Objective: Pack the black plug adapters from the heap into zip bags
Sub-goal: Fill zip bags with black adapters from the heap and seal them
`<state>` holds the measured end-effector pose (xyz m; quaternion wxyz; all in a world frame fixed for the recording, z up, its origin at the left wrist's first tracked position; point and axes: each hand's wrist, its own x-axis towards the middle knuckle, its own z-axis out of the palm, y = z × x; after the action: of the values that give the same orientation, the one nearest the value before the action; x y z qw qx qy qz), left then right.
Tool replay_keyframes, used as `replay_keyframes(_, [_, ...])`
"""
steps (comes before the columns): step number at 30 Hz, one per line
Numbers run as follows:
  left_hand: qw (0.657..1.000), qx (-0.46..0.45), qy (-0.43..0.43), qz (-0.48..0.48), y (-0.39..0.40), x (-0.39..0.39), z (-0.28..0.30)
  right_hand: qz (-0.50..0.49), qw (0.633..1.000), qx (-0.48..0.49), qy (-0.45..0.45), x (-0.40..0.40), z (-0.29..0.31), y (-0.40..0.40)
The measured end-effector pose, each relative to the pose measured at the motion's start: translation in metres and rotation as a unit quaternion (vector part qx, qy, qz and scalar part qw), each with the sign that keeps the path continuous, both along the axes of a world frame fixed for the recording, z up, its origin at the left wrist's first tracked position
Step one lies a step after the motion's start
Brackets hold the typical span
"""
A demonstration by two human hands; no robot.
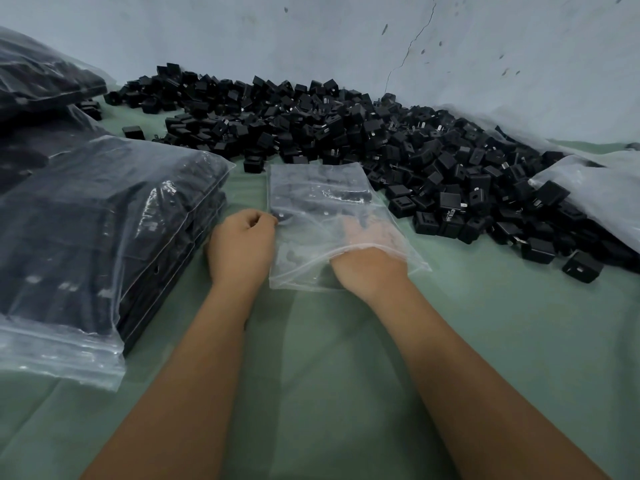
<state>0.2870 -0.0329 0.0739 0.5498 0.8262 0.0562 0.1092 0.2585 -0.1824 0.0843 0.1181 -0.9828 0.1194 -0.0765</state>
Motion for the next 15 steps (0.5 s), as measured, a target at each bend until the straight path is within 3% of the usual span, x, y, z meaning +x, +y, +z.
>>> replay_keyframes(3, [1.000, 0.020, 0.000, -0.003, 0.000, 0.001, 0.000, 0.012, 0.999, 0.034, 0.018, 0.012, -0.005, -0.004])
replay_keyframes(7, [1.000, 0.026, -0.004, -0.001, 0.001, 0.002, -0.002, 0.026, 0.996, 0.076, -0.025, 0.010, -0.015, -0.007])
replay_keyframes(11, [0.999, 0.035, -0.010, -0.001, 0.001, 0.003, -0.004, 0.019, 0.995, 0.073, 0.072, 0.004, -0.027, -0.010])
replay_keyframes(15, [0.997, 0.069, -0.024, -0.017, 0.003, 0.004, -0.006, 0.065, 0.997, 0.017, -0.042, 0.010, -0.027, -0.012])
